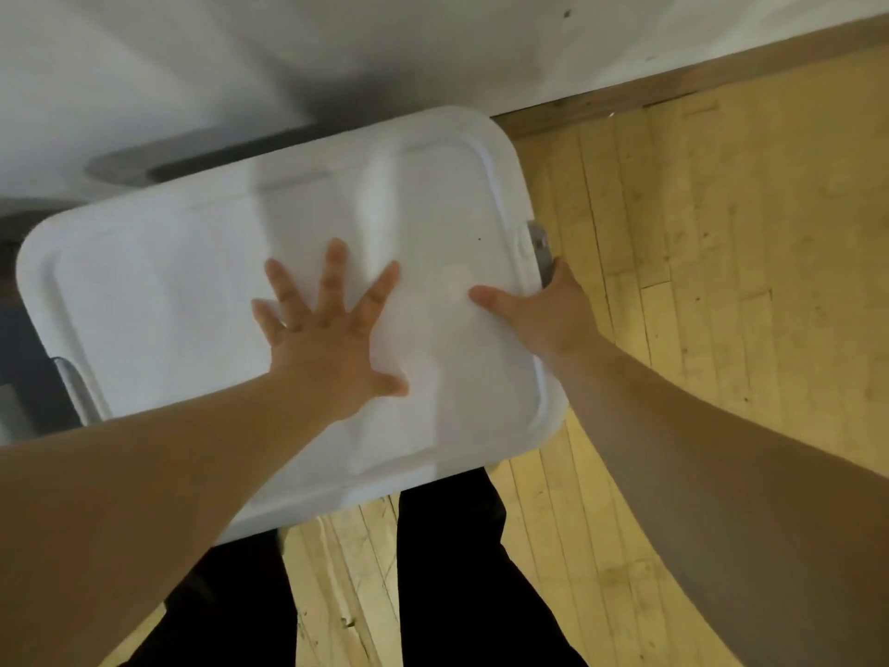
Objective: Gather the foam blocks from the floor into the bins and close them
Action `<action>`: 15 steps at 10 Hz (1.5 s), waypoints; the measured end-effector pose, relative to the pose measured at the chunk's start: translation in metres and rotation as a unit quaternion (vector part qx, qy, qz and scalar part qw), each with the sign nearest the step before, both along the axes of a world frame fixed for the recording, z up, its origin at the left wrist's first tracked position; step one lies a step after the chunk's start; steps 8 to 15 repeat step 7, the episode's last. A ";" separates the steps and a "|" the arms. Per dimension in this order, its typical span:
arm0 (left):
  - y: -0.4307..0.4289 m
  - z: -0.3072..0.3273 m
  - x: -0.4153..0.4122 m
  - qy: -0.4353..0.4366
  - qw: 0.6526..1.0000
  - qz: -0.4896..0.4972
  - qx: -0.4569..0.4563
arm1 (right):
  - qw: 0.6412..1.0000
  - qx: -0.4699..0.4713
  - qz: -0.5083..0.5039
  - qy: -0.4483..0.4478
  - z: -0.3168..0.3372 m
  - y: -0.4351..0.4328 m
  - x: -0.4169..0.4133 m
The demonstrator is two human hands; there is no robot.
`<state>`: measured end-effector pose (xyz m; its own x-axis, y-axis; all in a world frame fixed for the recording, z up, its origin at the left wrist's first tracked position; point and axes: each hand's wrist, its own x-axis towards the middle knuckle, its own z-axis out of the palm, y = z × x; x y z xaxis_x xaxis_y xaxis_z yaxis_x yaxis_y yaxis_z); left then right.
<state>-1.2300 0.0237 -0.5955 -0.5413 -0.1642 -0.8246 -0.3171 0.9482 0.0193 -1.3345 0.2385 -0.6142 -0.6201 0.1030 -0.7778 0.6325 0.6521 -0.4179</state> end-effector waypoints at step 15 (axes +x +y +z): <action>-0.012 0.040 0.032 0.100 0.995 0.022 -0.011 | 0.921 0.155 0.346 0.087 0.058 -0.018 0.070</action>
